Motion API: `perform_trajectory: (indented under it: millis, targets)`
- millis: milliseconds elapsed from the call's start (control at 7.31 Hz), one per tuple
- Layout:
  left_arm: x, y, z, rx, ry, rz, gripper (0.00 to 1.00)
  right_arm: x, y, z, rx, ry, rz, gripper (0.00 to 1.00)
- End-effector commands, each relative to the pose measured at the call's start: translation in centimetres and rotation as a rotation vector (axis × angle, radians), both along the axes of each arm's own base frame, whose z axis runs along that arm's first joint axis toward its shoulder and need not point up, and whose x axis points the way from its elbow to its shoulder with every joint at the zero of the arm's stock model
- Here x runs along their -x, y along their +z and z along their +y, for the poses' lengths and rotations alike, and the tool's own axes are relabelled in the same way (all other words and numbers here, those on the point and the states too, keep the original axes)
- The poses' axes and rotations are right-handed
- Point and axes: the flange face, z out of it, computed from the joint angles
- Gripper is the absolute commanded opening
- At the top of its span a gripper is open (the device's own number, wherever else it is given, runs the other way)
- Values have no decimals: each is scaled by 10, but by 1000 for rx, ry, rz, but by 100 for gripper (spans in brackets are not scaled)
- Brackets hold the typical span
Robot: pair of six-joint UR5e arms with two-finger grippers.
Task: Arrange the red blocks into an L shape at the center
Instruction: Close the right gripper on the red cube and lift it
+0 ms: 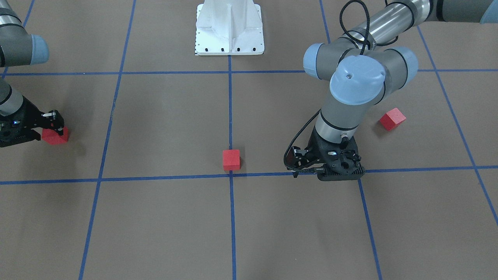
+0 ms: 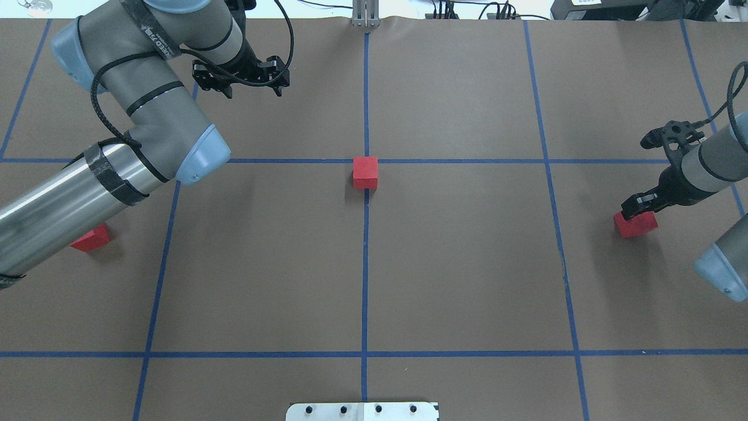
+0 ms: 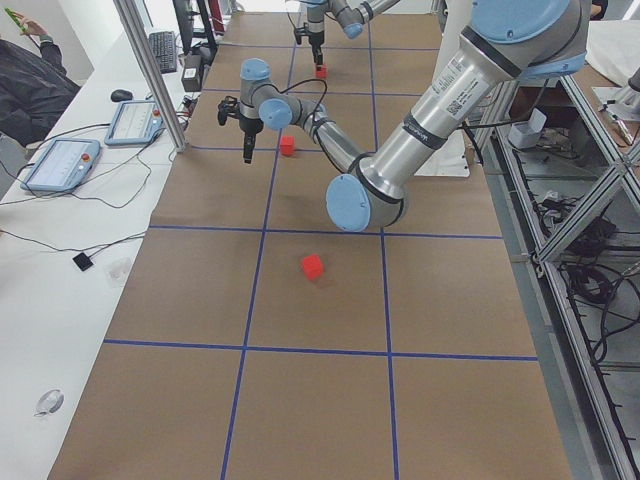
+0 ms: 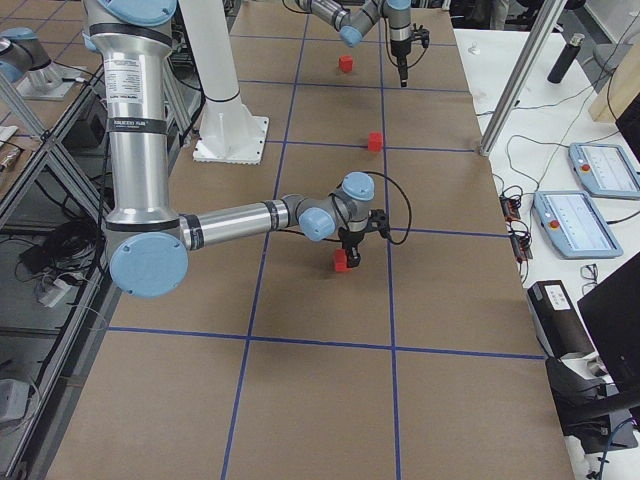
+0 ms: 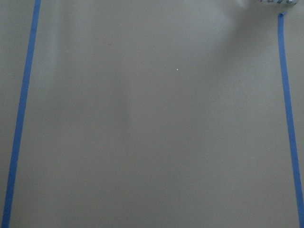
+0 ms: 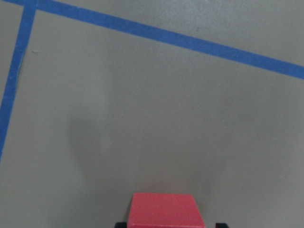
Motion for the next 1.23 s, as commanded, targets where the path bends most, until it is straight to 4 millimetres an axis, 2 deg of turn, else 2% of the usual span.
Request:
perform_trajectory:
  millis: [0,274,684,1095]
  targets:
    - [0,0,0,-1,1,-1,100,-8,9,10,-31,5,-20,70]
    - [4,1,-2,-5,0,-3,100,-15,16,24,-20,62,-59,70]
    - [6,1,-4,-6,-2,-4,100,0,17,34,-4,95,-56,69]
    - [9,1,-6,-7,-6,-4,100,-7,21,41,2,97,-47,66]
